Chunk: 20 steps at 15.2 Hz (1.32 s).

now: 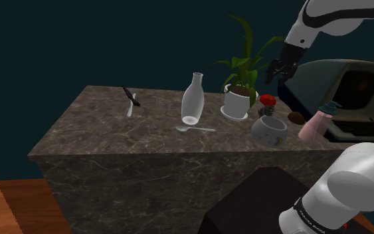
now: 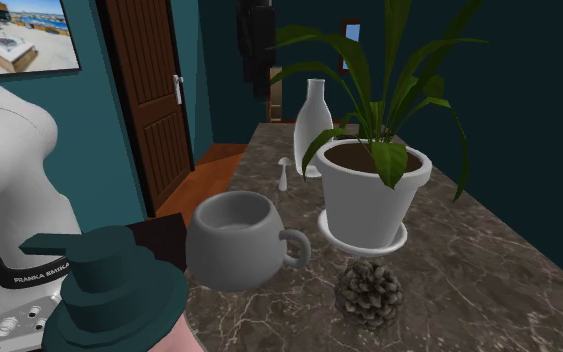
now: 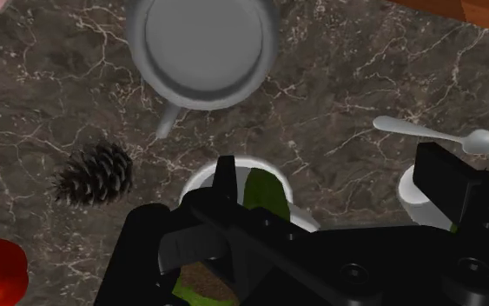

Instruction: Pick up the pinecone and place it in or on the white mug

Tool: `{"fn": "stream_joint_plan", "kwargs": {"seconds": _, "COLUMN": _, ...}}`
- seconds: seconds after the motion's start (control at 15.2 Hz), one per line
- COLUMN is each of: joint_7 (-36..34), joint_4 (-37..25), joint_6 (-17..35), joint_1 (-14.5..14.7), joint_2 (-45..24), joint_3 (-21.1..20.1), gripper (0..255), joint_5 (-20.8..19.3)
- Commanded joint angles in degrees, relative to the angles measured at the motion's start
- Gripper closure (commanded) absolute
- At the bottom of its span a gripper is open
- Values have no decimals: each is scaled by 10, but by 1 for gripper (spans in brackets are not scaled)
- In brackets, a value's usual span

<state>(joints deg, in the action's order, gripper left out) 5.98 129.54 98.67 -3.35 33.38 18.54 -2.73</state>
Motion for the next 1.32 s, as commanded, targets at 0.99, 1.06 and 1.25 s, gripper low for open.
{"fn": "stream_joint_plan", "kwargs": {"seconds": 0.99, "joint_7": 361, "joint_4": -276, "joint_6": -54, "joint_1": -34, "joint_2": -414, "joint_3": 267, "gripper": 0, "joint_5": 248}}
{"fn": "stream_joint_plan", "kwargs": {"seconds": 1.06, "joint_7": 382, "joint_4": -301, "joint_6": -69, "joint_1": -51, "joint_2": -449, "joint_3": 270, "gripper": 0, "joint_5": 272}}
{"fn": "stream_joint_plan", "kwargs": {"seconds": 1.25, "joint_7": 431, "joint_4": -384, "joint_6": -116, "joint_1": -115, "joint_2": -548, "joint_3": 263, "gripper": 0, "joint_5": 339}}
